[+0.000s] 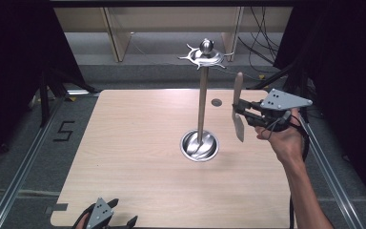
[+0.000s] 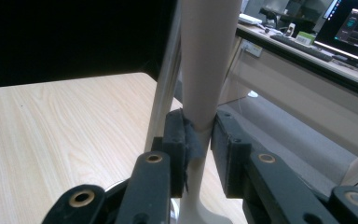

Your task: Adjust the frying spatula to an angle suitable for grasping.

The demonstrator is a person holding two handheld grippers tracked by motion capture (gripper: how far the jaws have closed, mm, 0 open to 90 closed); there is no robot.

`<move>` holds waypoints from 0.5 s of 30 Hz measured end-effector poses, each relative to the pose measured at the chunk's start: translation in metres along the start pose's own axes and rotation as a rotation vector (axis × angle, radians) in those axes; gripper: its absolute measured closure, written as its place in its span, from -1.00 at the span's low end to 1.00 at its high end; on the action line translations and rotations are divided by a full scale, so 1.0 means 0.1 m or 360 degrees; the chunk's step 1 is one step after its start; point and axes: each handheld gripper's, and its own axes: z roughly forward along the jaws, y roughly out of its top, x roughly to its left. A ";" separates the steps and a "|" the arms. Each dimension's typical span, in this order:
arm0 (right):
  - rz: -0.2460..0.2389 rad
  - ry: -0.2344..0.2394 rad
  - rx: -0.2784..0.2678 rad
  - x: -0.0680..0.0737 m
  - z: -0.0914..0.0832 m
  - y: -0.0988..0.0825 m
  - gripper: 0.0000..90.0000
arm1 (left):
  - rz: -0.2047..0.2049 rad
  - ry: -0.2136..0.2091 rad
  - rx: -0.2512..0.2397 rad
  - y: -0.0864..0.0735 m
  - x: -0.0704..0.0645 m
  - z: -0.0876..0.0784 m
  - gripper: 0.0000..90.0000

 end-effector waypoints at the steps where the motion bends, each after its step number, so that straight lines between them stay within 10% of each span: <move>1: -0.0008 -0.0002 0.0009 -0.01 0.03 0.02 0.70 | 0.0001 -0.0001 0.0000 0.00 0.00 0.00 -0.67; 15: -0.0007 -0.0037 0.0055 -0.04 0.12 0.12 0.70 | -0.0006 -0.0002 -0.0002 0.00 0.00 0.00 -0.67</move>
